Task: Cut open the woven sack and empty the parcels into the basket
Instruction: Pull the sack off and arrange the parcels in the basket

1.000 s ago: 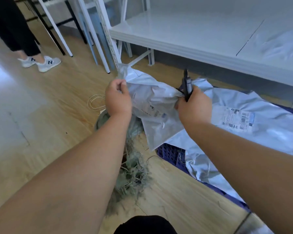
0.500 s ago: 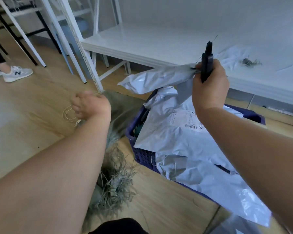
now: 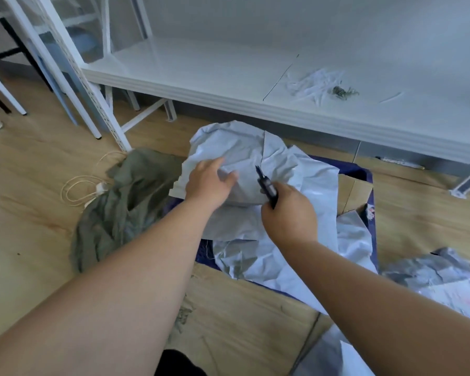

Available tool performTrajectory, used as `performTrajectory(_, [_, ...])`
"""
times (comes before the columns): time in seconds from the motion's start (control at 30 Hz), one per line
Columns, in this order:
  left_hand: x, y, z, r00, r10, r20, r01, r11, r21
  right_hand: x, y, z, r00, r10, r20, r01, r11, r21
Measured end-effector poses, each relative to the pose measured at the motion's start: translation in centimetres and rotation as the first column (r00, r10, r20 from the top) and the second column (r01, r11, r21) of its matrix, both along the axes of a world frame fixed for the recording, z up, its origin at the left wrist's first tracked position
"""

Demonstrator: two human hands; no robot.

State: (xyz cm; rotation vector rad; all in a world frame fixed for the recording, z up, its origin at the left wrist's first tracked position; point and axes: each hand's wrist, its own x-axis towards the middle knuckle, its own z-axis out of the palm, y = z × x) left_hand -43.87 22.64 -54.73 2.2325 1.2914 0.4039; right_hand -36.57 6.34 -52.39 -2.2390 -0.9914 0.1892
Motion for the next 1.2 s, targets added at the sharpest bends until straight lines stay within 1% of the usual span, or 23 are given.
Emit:
performTrajectory(0.03, [0.3,-0.4,0.0,1.000,0.007,-0.022,-0.005,0.998,0.062,0.1,-0.2,0.7,0.999,-0.034,0.001,0.034,0.997,0.074])
performTrajectory(0.1, [0.8,-0.4,0.1,0.999,0.036,0.013,-0.038,0.984,0.175,0.7,-0.2,2.4,0.994,-0.111,0.009,0.107,0.973,0.203])
performTrajectory(0.17, [1.1,0.1,-0.1,0.999,0.001,-0.039,0.005,0.990,0.142,1.9,0.0,3.6,0.969,-0.243,-0.031,0.242,0.926,0.289])
performTrajectory(0.2, [1.1,0.3,-0.4,0.994,-0.034,-0.102,0.041,0.997,0.069,2.7,0.1,3.9,0.947,-0.311,-0.075,0.319,0.904,0.283])
performTrajectory(0.27, [0.6,0.8,-1.3,0.980,-0.065,-0.186,0.050,0.995,-0.088,4.4,0.1,3.9,0.913,-0.372,-0.167,0.395,0.909,0.135])
performTrajectory(0.33, [-0.2,0.9,-2.1,0.980,-0.042,-0.197,0.011,0.988,-0.157,5.6,0.0,3.1,0.877,-0.361,-0.318,0.356,0.931,-0.074])
performTrajectory(0.37, [-0.5,0.9,-2.4,0.979,-0.020,-0.201,-0.013,0.986,-0.165,5.8,0.0,2.8,0.832,-0.356,-0.426,0.328,0.934,-0.140])
performTrajectory(0.43, [-0.9,0.6,-2.4,0.978,0.009,-0.207,-0.035,0.992,-0.121,6.0,0.2,2.3,0.729,-0.321,-0.604,0.298,0.944,-0.143])
performTrajectory(0.47, [-1.0,0.3,-2.1,0.982,0.021,-0.185,-0.036,0.996,-0.077,5.9,0.5,2.4,0.705,-0.281,-0.651,0.300,0.950,-0.085])
performTrajectory(0.5, [-0.9,0.0,-1.7,0.990,0.029,-0.139,-0.034,0.999,-0.034,6.0,0.9,2.6,0.710,-0.225,-0.667,0.297,0.955,-0.006])
performTrajectory(0.6, [-0.2,0.1,-0.4,0.989,0.062,0.134,-0.063,0.998,0.005,5.5,2.3,3.7,0.810,-0.061,-0.583,0.226,0.950,0.215])
performTrajectory(0.63, [0.2,0.6,-0.1,0.980,0.065,0.189,-0.069,0.997,0.016,5.1,2.5,3.7,0.839,-0.063,-0.540,0.221,0.947,0.232])
performTrajectory(0.67, [0.5,1.1,0.1,0.984,0.043,0.174,-0.050,0.998,0.033,4.9,2.7,3.5,0.850,-0.116,-0.513,0.247,0.950,0.193])
performTrajectory(0.77, [1.7,2.4,0.0,0.986,-0.084,-0.147,0.091,0.995,0.045,5.1,2.0,1.2,0.793,-0.377,-0.479,0.390,0.918,-0.077])
performTrajectory(0.8, [2.1,2.9,0.0,0.974,-0.099,-0.202,0.107,0.994,0.025,5.3,1.6,0.9,0.819,-0.427,-0.384,0.421,0.901,-0.105])
performTrajectory(0.83, [2.5,3.2,0.1,0.970,-0.104,-0.219,0.108,0.994,0.006,5.5,1.6,0.9,0.871,-0.428,-0.240,0.422,0.903,-0.082])
performTrajectory(0.87, [3.0,3.5,0.3,0.968,-0.108,-0.227,0.108,0.994,-0.013,5.6,1.9,1.3,0.926,-0.367,-0.085,0.366,0.930,-0.032])
performTrajectory(0.9, [3.3,3.8,0.4,0.961,-0.121,-0.250,0.118,0.993,-0.028,5.7,2.5,1.9,0.967,-0.251,0.031,0.252,0.968,-0.016])
performTrajectory(0.93, [3.7,4.2,0.3,0.946,-0.149,-0.288,0.139,0.989,-0.057,5.7,3.4,2.3,0.989,-0.120,0.085,0.125,0.991,-0.050])
performTrajectory(0.97, [3.9,4.4,0.3,0.923,-0.190,-0.333,0.166,0.981,-0.100,5.7,4.2,2.4,0.997,-0.016,0.076,0.025,0.992,-0.121])
performTrajectory(1.0, [4.2,4.6,0.1,0.897,-0.236,-0.375,0.194,0.970,-0.146,5.8,4.9,2.1,0.999,0.035,0.027,-0.029,0.976,-0.217])
performTrajectory(1.1, [4.6,4.2,-1.2,0.822,-0.373,-0.430,0.270,0.921,-0.282,6.2,5.2,-0.3,0.994,-0.018,-0.108,-0.035,0.880,-0.473])
performTrajectory(1.2, [4.6,2.8,-4.4,0.762,-0.450,-0.466,0.291,0.881,-0.374,6.5,4.8,-3.5,0.994,-0.054,-0.100,-0.016,0.804,-0.595])
